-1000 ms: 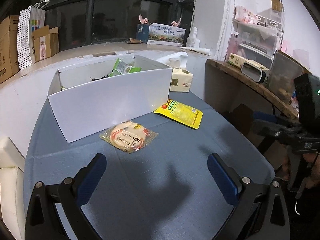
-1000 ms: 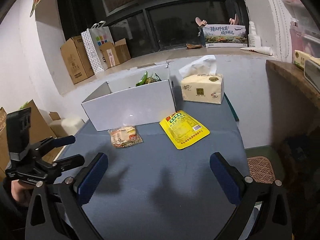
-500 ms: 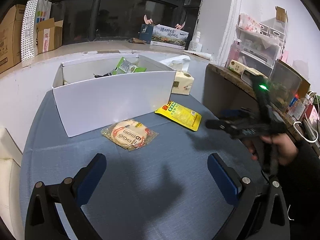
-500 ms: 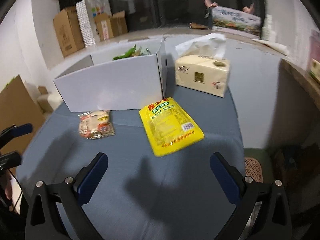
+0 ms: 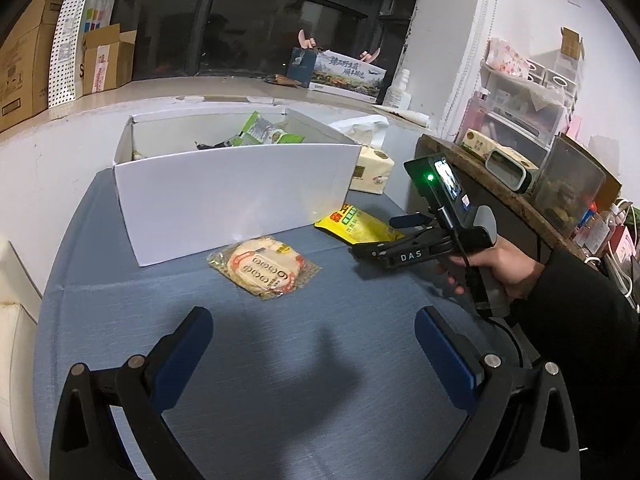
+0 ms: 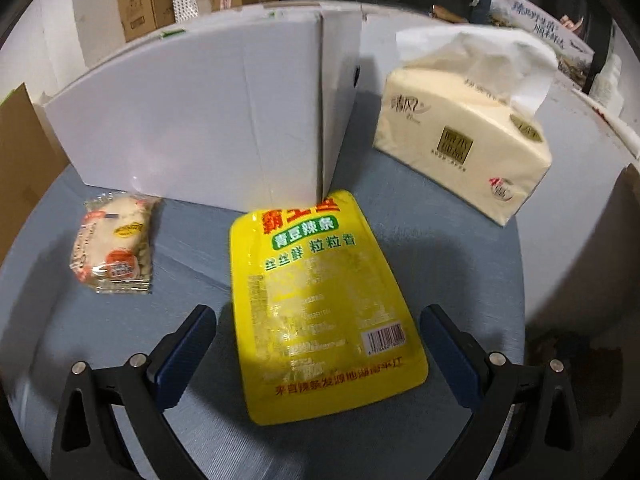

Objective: Organize snacks
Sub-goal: 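Grasp the yellow pouch with the right gripper while the left grasps the round bun packet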

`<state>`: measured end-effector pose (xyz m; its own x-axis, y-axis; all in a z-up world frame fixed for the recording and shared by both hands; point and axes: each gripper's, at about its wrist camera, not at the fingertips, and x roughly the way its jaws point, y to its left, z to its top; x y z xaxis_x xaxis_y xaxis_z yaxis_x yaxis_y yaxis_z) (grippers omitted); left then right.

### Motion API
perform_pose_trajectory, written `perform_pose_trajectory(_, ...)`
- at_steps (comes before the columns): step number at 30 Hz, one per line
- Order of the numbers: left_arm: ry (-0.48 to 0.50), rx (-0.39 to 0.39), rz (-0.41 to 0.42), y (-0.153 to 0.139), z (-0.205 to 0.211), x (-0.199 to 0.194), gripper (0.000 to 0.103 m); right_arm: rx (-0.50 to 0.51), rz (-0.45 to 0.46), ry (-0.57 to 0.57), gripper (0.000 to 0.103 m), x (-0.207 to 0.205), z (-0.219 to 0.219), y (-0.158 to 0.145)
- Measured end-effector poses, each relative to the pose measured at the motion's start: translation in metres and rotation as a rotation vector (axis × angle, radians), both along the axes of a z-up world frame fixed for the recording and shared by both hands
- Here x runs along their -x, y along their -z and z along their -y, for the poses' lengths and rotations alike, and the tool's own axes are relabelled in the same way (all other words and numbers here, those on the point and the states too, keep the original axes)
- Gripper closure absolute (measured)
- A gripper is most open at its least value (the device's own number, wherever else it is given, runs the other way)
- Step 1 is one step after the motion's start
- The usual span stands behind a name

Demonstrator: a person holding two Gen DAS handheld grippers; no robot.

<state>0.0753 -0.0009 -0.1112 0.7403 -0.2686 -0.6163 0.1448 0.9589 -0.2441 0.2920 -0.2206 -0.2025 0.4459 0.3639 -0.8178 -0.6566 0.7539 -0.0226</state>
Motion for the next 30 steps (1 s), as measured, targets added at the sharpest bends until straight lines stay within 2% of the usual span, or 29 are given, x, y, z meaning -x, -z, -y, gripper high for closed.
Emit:
perform_pose_trajectory(10, -0.029, 0.019, -0.021, 0.008, -0.01, -0.003, 0.0, 0.005, -0.015, -0.004, 0.0, -0.016, -0.007, 0.001)
perform_pose_trajectory(15, -0.039, -0.002, -0.034, 0.013, -0.011, -0.01, 0.0, 0.001, -0.004, -0.008, 0.023, -0.001, -0.008, -0.005)
perform_pose_trajectory(16, -0.041, -0.006, -0.04, 0.014, -0.011, -0.014, 0.0, 0.0, 0.0, 0.005, 0.036, 0.001, -0.006, -0.007)
perform_pose_trajectory(17, -0.043, -0.008, -0.044, 0.016, -0.012, -0.017, 0.0, -0.012, -0.004, 0.026, 0.044, 0.003, -0.001, -0.009)
perform_pose_trajectory(18, -0.045, -0.009, -0.051, 0.018, -0.012, -0.023, 0.0, -0.043, -0.024, 0.034, 0.046, 0.007, 0.006, -0.01)
perform_pose_trajectory(20, -0.054, -0.022, -0.08, 0.025, -0.011, -0.039, 0.0, -0.049, -0.006, 0.033, 0.054, 0.019, 0.013, -0.014)
perform_pose_trajectory(25, -0.107, -0.026, -0.172, 0.046, -0.005, -0.087, 0.0, -0.113, 0.005, 0.057, 0.056, 0.058, 0.034, -0.02)
perform_pose_trajectory(30, -0.151, -0.078, -0.215, 0.061, 0.008, -0.129, 0.0, -0.28, -0.003, 0.103, 0.056, 0.108, 0.07, -0.036)
